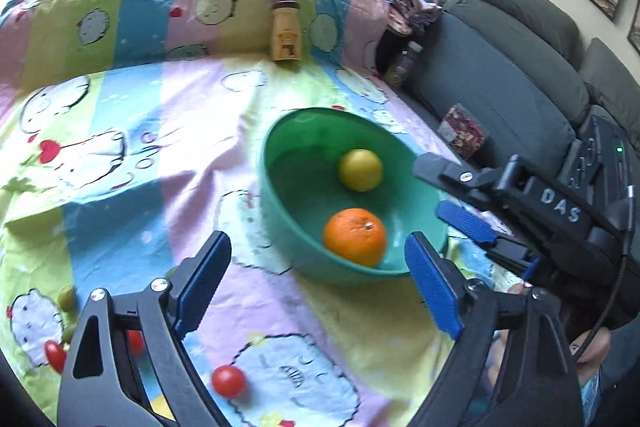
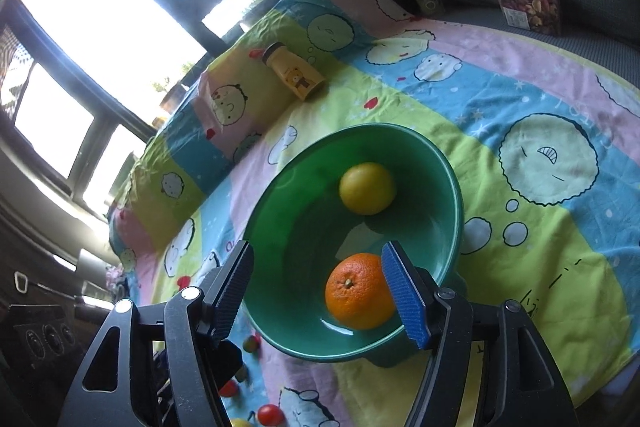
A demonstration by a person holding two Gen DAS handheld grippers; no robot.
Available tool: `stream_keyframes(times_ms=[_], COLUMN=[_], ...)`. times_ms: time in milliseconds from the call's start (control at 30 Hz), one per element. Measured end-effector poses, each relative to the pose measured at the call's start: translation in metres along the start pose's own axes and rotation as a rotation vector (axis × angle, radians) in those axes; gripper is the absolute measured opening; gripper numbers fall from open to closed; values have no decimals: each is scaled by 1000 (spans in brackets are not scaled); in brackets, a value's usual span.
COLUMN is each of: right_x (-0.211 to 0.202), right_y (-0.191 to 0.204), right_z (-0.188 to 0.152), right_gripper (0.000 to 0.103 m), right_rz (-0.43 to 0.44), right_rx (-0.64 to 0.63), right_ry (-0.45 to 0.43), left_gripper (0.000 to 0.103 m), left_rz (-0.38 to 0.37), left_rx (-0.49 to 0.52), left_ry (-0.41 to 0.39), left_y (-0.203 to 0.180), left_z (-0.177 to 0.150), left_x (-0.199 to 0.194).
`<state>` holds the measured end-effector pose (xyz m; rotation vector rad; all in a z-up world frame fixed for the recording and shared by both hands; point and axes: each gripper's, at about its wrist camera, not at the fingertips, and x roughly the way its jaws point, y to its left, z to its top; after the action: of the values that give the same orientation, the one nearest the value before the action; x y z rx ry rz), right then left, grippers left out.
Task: Organize fruits
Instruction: 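Withdraw the open right gripper from the bowl back over the fruits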
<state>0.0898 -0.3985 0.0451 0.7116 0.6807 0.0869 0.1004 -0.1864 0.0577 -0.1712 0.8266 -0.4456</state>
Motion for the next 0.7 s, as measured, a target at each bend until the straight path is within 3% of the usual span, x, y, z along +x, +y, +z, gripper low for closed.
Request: stream_keyframes(times_ms=[200, 400, 700], right_x=[2, 7, 29], right_y=[26, 57, 107], right_z=[-12, -30, -68], right_gripper=[73, 79, 82], right_rz=[9, 8, -6], right_rx=[-89, -204, -360], right_ry=[11, 26, 100], left_gripper=[92, 93, 93], left_rz=[243, 392, 454], left_rx=[-124, -240, -438], left_ry=[-55, -81, -85], left_y=[51, 100, 165], left_z=[-23, -50, -74], left_x=[-38, -72, -100])
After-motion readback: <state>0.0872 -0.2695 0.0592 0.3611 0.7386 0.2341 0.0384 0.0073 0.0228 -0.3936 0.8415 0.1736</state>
